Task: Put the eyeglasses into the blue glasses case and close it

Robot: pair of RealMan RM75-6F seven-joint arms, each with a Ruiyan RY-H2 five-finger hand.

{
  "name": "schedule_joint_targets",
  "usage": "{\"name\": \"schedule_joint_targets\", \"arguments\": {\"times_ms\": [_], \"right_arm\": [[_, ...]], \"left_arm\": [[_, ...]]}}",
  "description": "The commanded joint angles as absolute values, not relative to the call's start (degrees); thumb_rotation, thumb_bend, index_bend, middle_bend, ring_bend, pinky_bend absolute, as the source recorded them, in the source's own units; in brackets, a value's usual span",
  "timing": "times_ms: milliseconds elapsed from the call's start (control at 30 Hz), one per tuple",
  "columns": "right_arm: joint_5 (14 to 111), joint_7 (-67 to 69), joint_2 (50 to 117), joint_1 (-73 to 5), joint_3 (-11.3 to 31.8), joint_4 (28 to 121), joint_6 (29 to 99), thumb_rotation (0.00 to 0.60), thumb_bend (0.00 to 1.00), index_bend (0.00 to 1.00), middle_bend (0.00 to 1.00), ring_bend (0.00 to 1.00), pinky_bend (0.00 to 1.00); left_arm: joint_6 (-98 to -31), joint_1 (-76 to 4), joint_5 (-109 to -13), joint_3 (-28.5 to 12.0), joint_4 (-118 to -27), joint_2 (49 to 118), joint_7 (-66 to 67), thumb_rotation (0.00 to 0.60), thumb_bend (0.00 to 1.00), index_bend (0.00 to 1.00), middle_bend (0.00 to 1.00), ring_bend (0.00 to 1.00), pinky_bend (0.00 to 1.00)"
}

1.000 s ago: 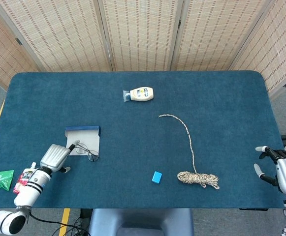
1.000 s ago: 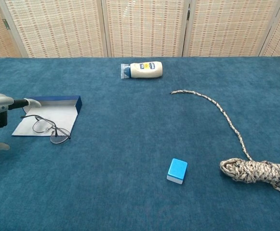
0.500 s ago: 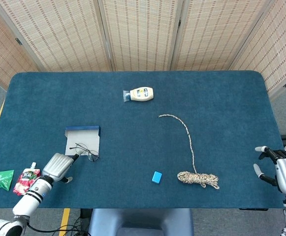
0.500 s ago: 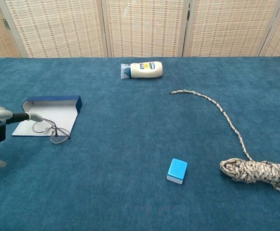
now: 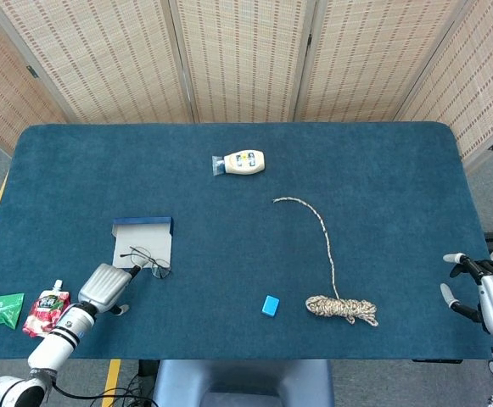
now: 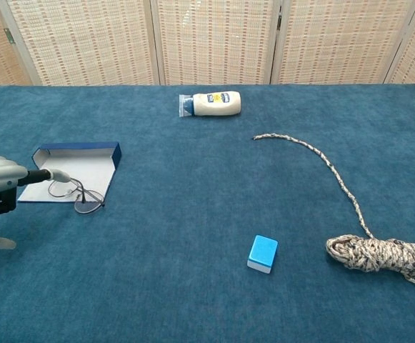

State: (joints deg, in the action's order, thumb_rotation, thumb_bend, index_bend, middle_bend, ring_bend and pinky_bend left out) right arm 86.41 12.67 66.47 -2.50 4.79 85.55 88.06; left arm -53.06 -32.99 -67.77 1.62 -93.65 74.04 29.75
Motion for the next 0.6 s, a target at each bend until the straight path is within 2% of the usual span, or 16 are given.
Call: {"name": "schedule_joint_targets", "arguments": {"times_ms": [33,600], "right_arm": [[86.38,12.68,66.44,-2.48,4.78,85.54,88.04,0.600,0.34,0.33,0.51,0.45,0.31],[86.33,12.74,66.43,-2.28,4.80,85.49,88.22,0.600,0.34,0.33,0.52,0.45,0.31]], "left_arm": [[-53.14,-33.17,-67.40,1.59,-93.27,74.44,30.26,0.600,0.22,0.00,0.99,0.95,0.95],[-51.45,-34.60,-64.63,1.45,-90.67,76.84,31.04,0.600,0.22,0.00,0.99,0.95,0.95]]}}
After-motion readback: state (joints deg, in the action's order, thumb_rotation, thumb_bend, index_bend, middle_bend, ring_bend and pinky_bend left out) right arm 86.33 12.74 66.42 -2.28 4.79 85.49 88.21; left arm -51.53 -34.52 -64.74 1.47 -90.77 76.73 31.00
